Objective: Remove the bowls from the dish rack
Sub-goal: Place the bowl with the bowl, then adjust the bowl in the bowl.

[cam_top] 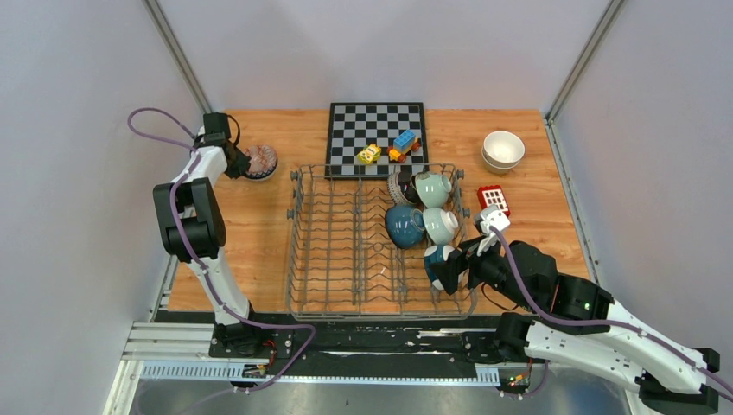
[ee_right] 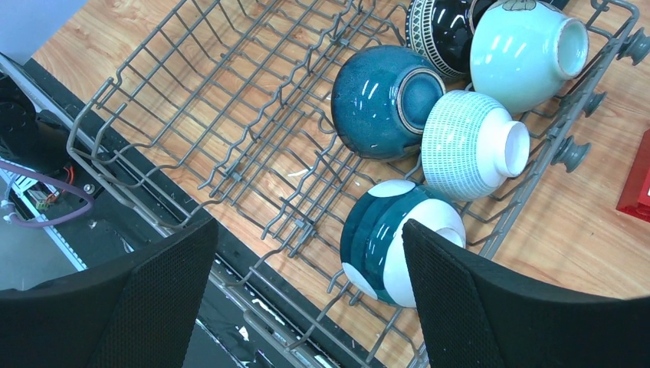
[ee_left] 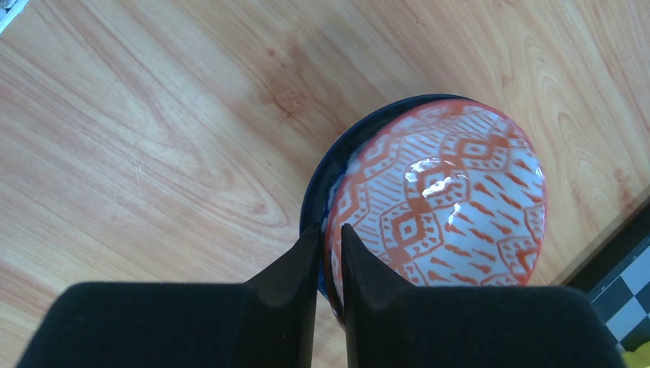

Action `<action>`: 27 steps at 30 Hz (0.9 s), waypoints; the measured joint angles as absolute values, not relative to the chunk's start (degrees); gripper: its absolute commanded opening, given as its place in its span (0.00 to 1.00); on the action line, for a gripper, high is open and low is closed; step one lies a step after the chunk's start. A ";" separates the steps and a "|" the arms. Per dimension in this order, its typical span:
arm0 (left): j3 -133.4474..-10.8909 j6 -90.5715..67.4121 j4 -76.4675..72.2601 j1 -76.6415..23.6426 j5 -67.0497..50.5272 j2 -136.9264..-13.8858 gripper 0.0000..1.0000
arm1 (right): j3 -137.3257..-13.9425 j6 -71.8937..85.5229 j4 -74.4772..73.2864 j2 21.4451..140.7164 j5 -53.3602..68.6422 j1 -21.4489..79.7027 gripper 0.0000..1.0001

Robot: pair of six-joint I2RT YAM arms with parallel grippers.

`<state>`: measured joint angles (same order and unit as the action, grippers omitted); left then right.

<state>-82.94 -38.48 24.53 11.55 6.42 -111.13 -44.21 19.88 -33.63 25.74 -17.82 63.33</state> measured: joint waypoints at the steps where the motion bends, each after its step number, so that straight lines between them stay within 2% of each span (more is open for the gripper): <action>1: -82.96 -38.30 24.49 11.57 6.28 -111.13 0.25 | -44.21 19.90 -33.63 25.76 -17.82 63.35 0.93; 16: -84.49 -36.49 25.04 11.64 5.78 -111.07 0.46 | -44.21 20.27 -33.65 25.89 -18.02 63.35 0.93; 27: -85.08 -35.20 28.05 11.64 7.55 -109.40 0.47 | -44.21 20.95 -33.95 25.39 -18.02 63.35 0.93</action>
<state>-85.08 -35.20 28.05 11.64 7.55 -109.40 -44.21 20.95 -33.95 25.39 -18.02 63.35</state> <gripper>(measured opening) 0.469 0.931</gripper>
